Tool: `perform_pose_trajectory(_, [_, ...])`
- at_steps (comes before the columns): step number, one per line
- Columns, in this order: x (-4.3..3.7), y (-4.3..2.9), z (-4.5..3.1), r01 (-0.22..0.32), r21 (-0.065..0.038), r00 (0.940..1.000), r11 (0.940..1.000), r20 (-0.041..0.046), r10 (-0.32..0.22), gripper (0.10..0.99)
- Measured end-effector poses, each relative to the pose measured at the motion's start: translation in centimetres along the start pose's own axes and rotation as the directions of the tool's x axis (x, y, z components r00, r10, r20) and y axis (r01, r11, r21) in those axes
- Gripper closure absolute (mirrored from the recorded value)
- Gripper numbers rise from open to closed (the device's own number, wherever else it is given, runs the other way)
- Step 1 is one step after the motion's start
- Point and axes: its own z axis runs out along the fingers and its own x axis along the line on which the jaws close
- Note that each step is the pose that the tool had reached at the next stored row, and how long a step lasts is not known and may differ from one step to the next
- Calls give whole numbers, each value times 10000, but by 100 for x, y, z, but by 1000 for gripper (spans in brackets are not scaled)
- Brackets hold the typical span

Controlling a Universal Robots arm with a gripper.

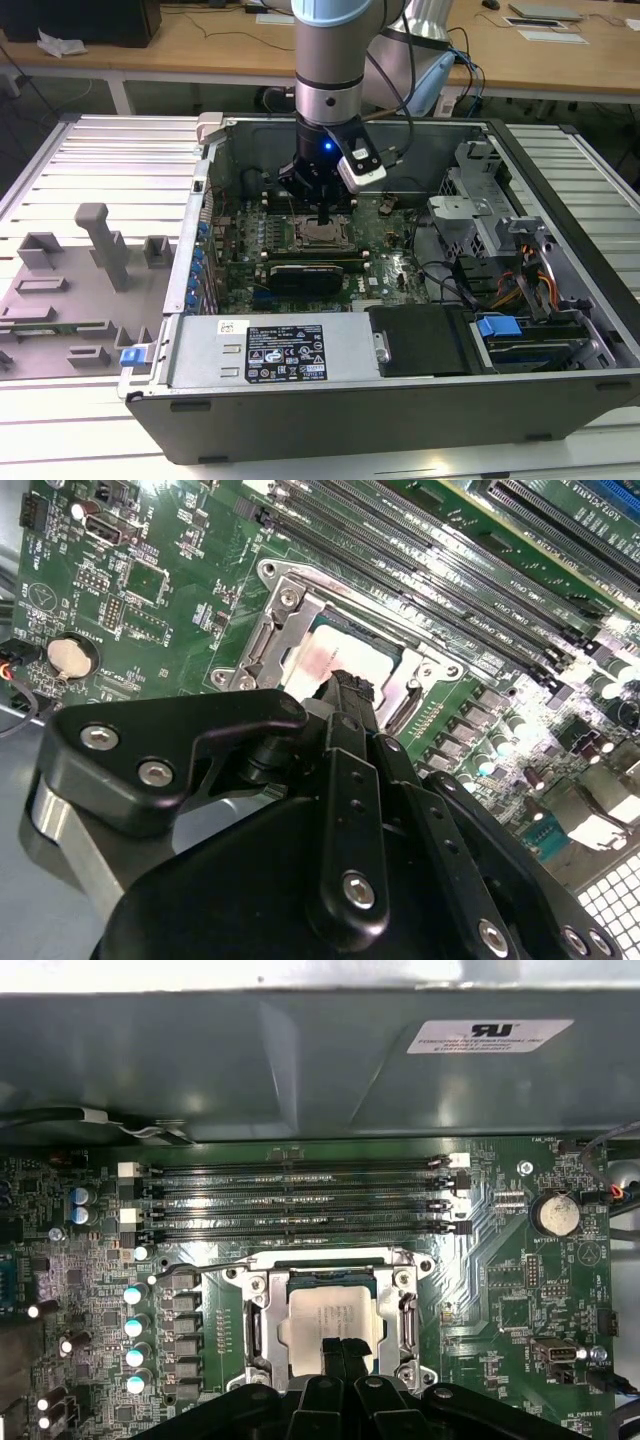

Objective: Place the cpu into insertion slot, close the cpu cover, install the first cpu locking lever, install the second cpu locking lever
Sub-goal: 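Close the cpu cover, then install the first cpu locking lever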

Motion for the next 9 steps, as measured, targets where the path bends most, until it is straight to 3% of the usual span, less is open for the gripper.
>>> perform_pose_trajectory(9, [1,-2,0,0,1,10000,10000,-1,0,980])
